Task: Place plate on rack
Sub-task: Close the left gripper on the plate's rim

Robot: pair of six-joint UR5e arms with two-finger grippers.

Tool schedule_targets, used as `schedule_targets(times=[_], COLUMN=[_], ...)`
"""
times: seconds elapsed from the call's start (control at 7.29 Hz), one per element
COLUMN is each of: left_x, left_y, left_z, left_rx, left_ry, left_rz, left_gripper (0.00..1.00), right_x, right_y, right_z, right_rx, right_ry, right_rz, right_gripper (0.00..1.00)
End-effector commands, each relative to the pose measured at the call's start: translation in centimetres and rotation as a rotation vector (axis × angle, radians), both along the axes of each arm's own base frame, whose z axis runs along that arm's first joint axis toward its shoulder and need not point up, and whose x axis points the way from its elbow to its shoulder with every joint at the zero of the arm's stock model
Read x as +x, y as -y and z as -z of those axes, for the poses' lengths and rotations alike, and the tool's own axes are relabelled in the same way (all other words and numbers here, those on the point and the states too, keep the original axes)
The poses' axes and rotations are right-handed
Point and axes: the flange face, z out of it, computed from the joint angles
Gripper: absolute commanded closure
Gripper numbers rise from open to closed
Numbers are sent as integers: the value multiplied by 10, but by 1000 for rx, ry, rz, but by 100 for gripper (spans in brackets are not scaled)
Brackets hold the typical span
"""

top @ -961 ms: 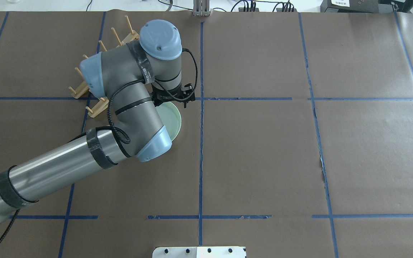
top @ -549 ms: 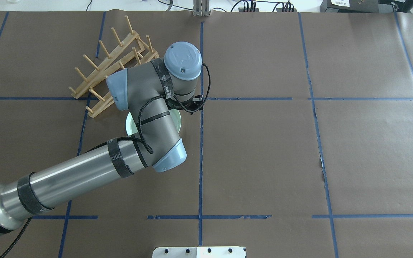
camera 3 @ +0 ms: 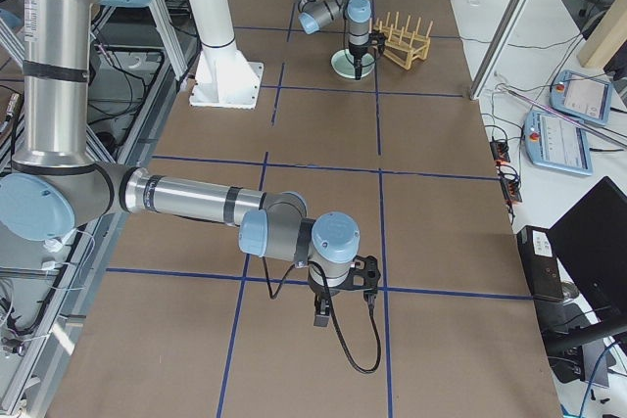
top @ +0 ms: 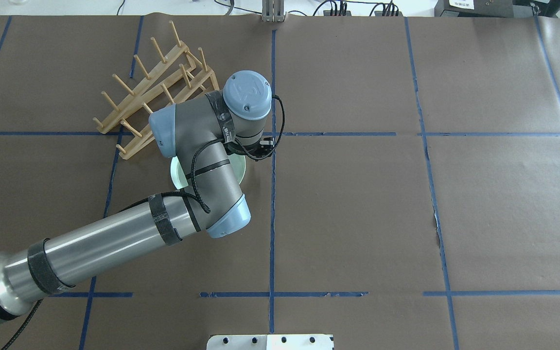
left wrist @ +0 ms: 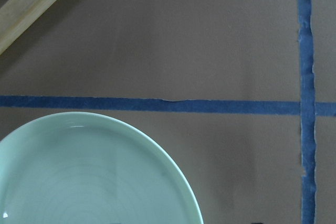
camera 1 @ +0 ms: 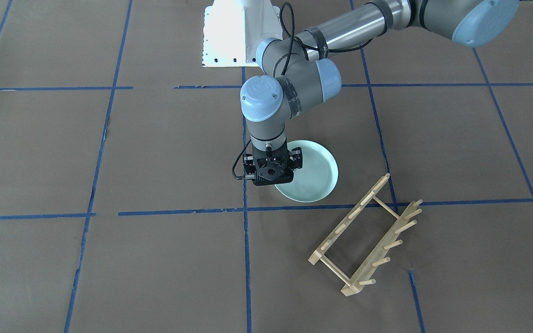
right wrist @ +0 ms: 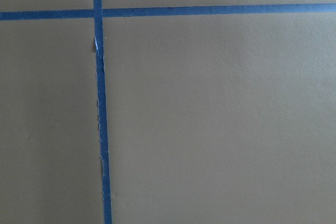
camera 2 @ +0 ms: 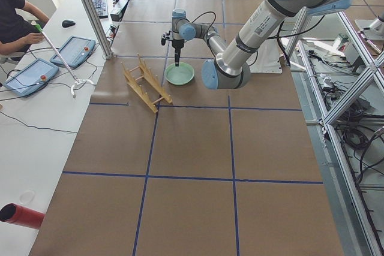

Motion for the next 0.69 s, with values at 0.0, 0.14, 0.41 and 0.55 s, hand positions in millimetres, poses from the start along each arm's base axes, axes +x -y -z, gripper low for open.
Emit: schedule_targets(times=[0.0, 0.14, 0.41, 0.55], left_x=[6, 6, 7, 7], left_y=[-7, -8, -11, -11], left_z=[-9, -12, -16, -14], left_rx=[-6, -31, -34, -35], left_ry=[2, -21, -24, -27], left_rz=[-9, 33, 30, 31], left_gripper=[23, 36, 70, 98], right_x=[0, 0, 0, 0], right_y=[0, 0, 0, 0], right_z=[0, 0, 0, 0], right_rx=[0, 0, 0, 0], right_ry=[0, 0, 0, 0], right_rz=[0, 0, 0, 0], right_gripper=[0, 0, 0, 0])
